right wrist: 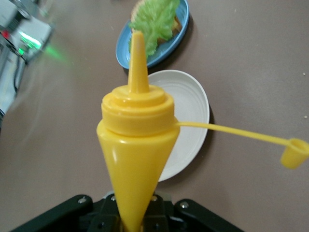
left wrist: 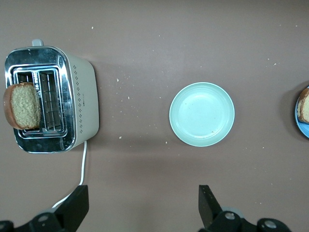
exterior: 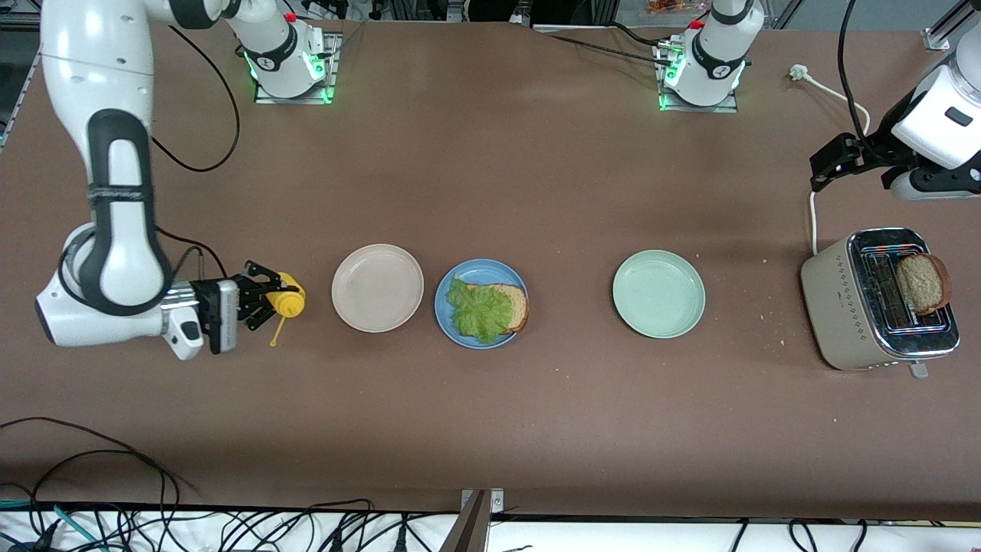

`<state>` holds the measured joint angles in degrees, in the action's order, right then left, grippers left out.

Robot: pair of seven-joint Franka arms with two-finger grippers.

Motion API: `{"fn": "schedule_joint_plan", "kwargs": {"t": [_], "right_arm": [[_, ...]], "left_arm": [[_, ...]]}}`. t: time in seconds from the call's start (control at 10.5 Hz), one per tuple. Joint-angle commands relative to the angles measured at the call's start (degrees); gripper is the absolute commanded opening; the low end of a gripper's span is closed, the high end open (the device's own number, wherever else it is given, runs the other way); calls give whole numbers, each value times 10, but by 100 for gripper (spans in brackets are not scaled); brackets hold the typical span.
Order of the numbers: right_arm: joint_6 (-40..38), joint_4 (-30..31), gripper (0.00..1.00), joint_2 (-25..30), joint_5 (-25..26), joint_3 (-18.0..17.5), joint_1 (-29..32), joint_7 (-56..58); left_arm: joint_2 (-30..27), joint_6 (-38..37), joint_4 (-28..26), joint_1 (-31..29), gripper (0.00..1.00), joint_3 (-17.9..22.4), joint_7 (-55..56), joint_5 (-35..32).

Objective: Make sandwich in blue plate with both arms
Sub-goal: 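Carry the yellow bottle over the blue plate, tip pointing down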

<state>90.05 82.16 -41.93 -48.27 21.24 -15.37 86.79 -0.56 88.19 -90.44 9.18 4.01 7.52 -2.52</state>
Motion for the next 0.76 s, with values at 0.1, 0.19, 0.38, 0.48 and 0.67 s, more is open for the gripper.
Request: {"fn": "schedule_joint_plan", "kwargs": {"t": [0.1,0.19,0.38,0.48,0.67], "right_arm": [[25,-79,5,-5,199,6,-112,-180],[36,-95,5,-5,249,3,-140,-212],[61,-103,7,-5,352,5,-205,-273],[72,-103,7,-5,403,4,-232,-293],[85,-108,7,-7,486,1,-287,-326]], "left_arm": [[-5,-5,-1,-1,100,-3,-1,-22],[-5,-5,-1,-1,100,-3,-1,-22],[-5,-5,-1,0,100,-3,-1,-22],[-5,-5,-1,-1,100,-3,-1,-22],[-5,-5,-1,-1,100,-3,-1,-22]]}}
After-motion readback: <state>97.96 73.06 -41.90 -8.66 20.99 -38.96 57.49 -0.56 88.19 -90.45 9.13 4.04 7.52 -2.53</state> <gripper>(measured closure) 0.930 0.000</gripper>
